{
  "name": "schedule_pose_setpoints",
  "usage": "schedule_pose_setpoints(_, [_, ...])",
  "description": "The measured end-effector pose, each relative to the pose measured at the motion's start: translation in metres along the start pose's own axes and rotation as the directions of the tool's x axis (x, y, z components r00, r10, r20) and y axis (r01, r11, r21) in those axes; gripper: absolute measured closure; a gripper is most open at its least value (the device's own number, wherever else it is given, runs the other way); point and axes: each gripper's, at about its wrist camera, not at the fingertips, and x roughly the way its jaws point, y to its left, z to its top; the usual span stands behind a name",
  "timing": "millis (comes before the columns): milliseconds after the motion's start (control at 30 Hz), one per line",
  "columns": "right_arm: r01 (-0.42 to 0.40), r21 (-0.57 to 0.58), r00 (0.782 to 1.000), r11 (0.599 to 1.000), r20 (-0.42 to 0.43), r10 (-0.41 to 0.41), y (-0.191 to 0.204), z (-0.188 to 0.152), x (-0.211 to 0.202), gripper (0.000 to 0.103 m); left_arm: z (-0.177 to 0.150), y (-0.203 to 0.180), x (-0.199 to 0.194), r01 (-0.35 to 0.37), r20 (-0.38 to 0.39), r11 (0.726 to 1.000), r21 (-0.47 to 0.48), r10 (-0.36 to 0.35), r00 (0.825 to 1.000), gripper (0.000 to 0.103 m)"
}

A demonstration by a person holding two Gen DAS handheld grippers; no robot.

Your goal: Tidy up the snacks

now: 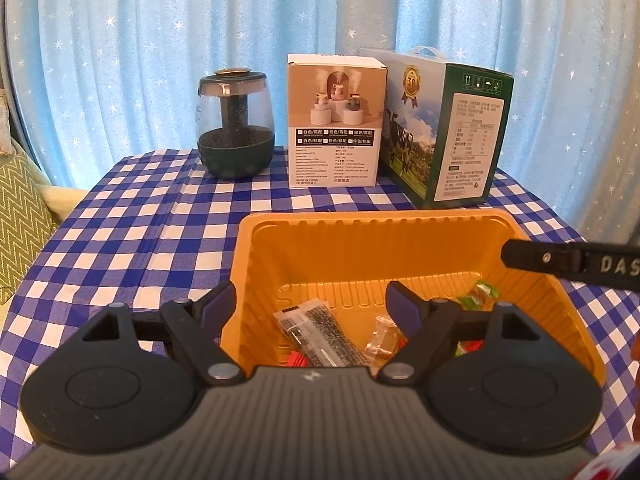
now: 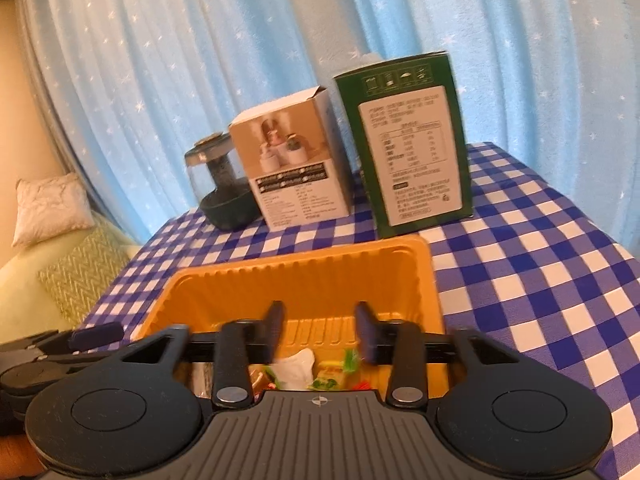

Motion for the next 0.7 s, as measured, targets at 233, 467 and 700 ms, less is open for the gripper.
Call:
schedule_pose_setpoints(233, [0.022, -0.002, 1.0, 1.0, -0.003, -0.022, -0.002, 0.002, -0.004, 0.045, -0.002, 0.001, -0.004, -0.01, 0.009, 1.0, 0.007, 0.01, 1.0, 0.018])
schedule_pose_setpoints(467, [0.046, 0.001, 0.999, 0.999, 0.003, -0.046, -0.007, -0.002, -0.016, 0.039, -0.004, 0.001, -0.017, -0.02, 0.033, 1.0, 0.011, 0.019, 0.999, 0.005])
schedule_pose_setpoints(700, [0.056, 0.001, 0.998, 0.998, -0.011, -0.056, -0.004, -0.011, -0.039, 0.03, -0.016, -0.002, -0.038, -0.003, 0.008, 1.0, 0.022, 0.003, 1.0, 0.0])
